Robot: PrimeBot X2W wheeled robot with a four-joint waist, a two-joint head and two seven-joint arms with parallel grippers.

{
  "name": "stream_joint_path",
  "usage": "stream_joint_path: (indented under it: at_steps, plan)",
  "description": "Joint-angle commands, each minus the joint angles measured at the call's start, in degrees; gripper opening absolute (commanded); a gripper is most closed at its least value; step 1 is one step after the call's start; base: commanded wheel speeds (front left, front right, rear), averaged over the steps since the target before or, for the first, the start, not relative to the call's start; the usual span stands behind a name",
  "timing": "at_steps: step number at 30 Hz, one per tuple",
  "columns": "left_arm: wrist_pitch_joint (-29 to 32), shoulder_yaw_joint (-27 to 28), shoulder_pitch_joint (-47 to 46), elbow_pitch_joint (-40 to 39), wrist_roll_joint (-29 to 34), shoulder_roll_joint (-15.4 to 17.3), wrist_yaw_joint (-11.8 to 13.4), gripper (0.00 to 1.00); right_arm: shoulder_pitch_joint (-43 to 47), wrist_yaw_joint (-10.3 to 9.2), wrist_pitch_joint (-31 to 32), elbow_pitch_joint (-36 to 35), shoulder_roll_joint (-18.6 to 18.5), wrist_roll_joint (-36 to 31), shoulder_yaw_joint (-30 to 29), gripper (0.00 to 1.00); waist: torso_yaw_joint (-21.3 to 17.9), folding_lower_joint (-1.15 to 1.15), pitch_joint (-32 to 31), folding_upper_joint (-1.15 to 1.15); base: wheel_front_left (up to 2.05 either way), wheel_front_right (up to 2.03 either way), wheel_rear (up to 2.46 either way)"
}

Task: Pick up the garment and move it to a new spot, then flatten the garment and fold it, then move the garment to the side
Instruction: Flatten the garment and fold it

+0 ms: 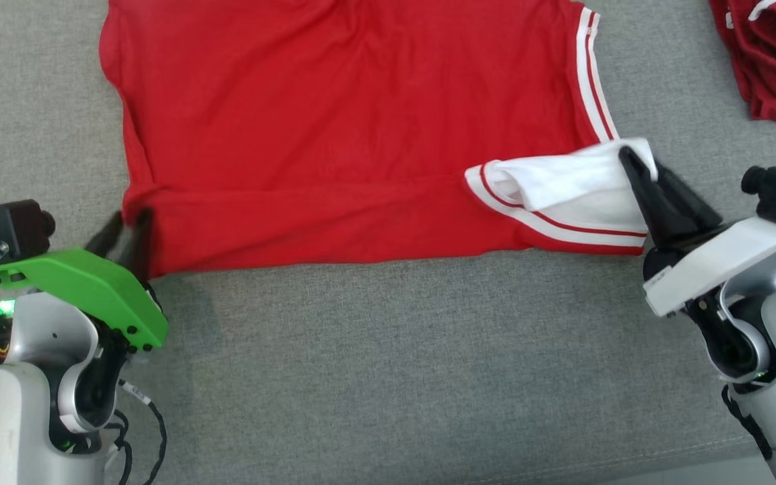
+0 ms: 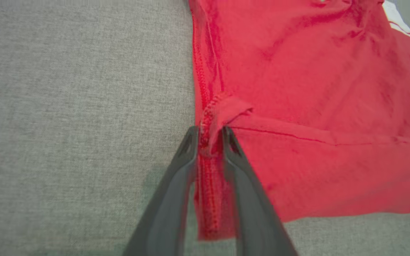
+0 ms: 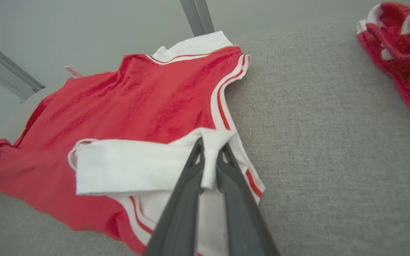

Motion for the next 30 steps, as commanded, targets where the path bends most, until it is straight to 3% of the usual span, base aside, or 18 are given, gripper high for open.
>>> stream_joint_path:
  at_steps: [1, 7, 11, 16, 21, 30]
  plan:
    - [-2.0, 0.0, -1.2, 0.5, 1.1, 0.0, -0.4, 1.0, -1.5, -0.04, -3.1, 0.9, 0.0, -0.4, 0.0, 1.0, 0.1, 0.0, 0.5, 0.0, 0.0, 0.0, 0.0]
    - [-18.6, -0.6, -1.5, 0.3, 7.6, -2.7, 0.5, 1.0, -2.3, -0.02, -15.5, 3.3, 0.0, -8.0, 0.3, 1.0, 0.4, 0.0, 0.2, 0.0, 0.0, 0.0, 0.0]
    - [-30.1, -2.3, 0.8, 0.3, 12.9, -4.3, 1.2, 1.0, 0.8, -0.02, -17.7, 1.3, 1.8, -13.6, -2.5, 1.0, 0.6, 0.0, -1.1, 0.0, 0.0, 0.0, 0.0]
    - [-40.2, -3.9, 4.5, 1.8, 16.1, -5.7, 2.0, 1.0, 6.6, -0.02, -18.1, -2.9, 4.5, -17.5, -5.1, 1.0, 0.2, 0.0, -3.4, 0.0, 0.0, 0.0, 0.0]
    - [-44.1, -4.7, 9.6, 4.2, 17.3, -6.5, 3.2, 1.0, 12.5, -0.02, -18.1, -6.3, 7.0, -19.6, -6.2, 1.0, -0.5, 0.0, -5.8, 0.0, 0.0, 0.0, 0.0]
    - [-43.5, -5.3, 11.7, 6.7, 17.0, -5.9, 3.2, 1.0, 17.2, -0.02, -18.1, -8.8, 9.1, -20.7, -7.6, 1.0, -1.1, 0.0, -7.1, 0.0, 0.0, 0.0, 0.0]
